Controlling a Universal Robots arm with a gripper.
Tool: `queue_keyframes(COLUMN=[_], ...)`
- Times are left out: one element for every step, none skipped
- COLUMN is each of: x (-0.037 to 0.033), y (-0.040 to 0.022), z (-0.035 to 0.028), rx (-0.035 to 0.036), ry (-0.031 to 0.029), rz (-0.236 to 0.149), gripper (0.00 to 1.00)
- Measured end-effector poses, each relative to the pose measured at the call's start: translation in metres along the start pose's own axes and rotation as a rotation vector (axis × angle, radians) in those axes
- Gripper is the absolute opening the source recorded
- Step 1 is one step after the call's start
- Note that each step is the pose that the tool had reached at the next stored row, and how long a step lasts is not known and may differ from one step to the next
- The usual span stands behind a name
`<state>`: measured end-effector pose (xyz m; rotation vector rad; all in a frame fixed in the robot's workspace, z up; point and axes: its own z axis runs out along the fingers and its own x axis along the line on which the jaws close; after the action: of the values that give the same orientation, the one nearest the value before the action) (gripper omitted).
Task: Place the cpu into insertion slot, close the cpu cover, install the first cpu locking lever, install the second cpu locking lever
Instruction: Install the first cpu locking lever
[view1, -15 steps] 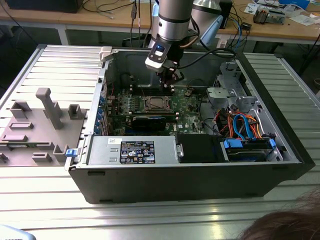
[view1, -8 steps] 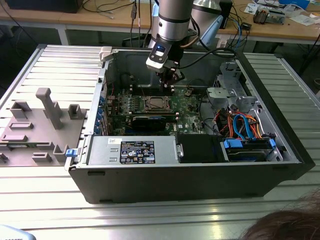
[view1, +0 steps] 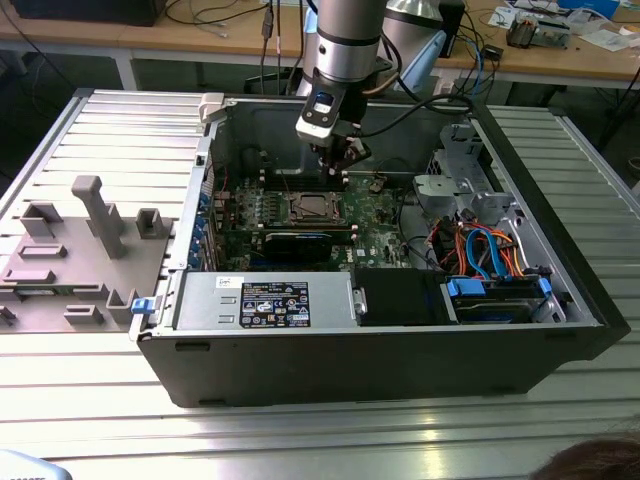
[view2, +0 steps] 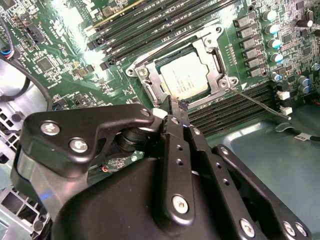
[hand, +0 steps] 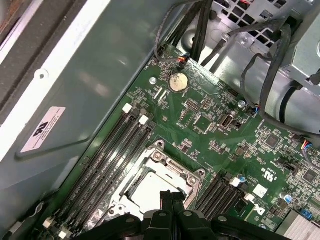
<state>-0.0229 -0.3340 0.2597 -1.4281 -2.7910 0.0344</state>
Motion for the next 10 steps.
queue_keyframes(x=[0.0000, 0.0000, 0.0000, 0.0000, 0.0000, 0.0000, 0.0000, 0.0000, 0.0000, 0.0000], y=[0.0000, 0.0000, 0.0000, 0.0000, 0.0000, 0.0000, 0.0000, 0.0000, 0.0000, 0.0000], z=[0.0000, 0.0000, 0.0000, 0.0000, 0.0000, 0.0000, 0.0000, 0.0000, 0.0000, 0.0000], rx=[0.0000, 0.0000, -0.0001, -0.0001, -0.0001, -0.0001, -0.0001, -0.0002, -0.0002, -0.0002], ry=[-0.0001, -0.0002, -0.0004, -0.0005, -0.0007, -0.0007, -0.0008, -0.0009, -0.0009, -0.0009], rz=[-0.003, -0.009, -0.016, -0.021, -0.027, -0.030, -0.033, -0.035, -0.038, -0.042], gripper=[0.11, 0.11, 0.11, 0.11, 0.11, 0.11, 0.11, 0.11, 0.11, 0.11])
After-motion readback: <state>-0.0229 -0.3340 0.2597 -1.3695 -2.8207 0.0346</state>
